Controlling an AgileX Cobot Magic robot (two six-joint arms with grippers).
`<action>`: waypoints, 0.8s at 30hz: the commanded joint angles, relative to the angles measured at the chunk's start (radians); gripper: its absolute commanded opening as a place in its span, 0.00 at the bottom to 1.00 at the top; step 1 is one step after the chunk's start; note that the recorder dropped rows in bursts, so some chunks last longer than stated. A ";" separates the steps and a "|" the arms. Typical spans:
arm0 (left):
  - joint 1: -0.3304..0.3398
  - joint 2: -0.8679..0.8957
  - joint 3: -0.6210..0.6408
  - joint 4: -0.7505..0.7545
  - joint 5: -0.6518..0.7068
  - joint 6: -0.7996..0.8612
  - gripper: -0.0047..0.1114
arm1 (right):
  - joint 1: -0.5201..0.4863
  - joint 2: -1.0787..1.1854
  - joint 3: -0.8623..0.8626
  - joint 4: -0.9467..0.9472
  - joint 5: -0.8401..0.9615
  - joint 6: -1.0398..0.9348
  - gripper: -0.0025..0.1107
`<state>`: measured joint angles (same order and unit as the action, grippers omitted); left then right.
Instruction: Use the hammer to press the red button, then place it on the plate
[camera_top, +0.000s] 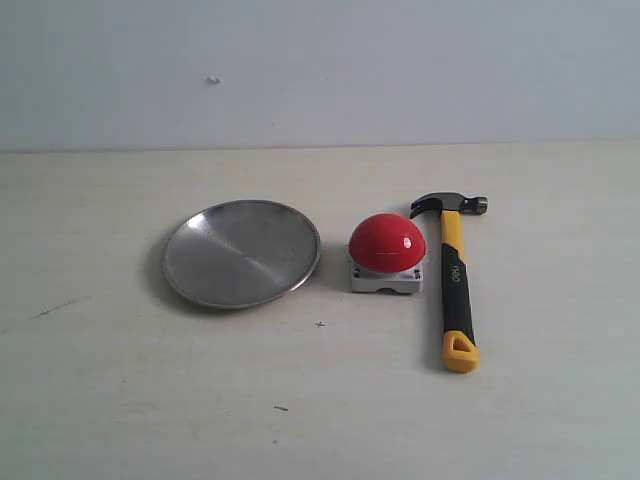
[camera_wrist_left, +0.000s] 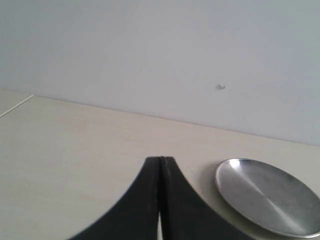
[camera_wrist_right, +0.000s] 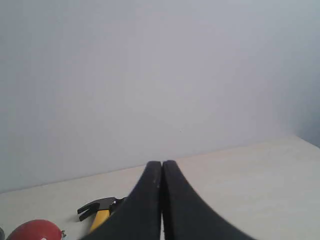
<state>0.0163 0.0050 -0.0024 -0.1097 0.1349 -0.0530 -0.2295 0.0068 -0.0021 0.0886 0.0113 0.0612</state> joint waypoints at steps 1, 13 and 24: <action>-0.001 -0.005 0.002 0.002 0.001 -0.004 0.04 | -0.006 -0.007 0.002 0.001 -0.004 -0.001 0.02; -0.001 -0.005 0.002 0.002 0.001 -0.004 0.04 | -0.006 -0.007 0.002 0.110 -0.243 0.027 0.02; -0.001 -0.005 0.002 0.002 0.001 -0.004 0.04 | -0.006 -0.007 0.002 0.303 -0.436 0.386 0.02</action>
<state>0.0163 0.0050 -0.0024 -0.1097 0.1349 -0.0530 -0.2295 0.0051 -0.0021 0.3792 -0.3866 0.4174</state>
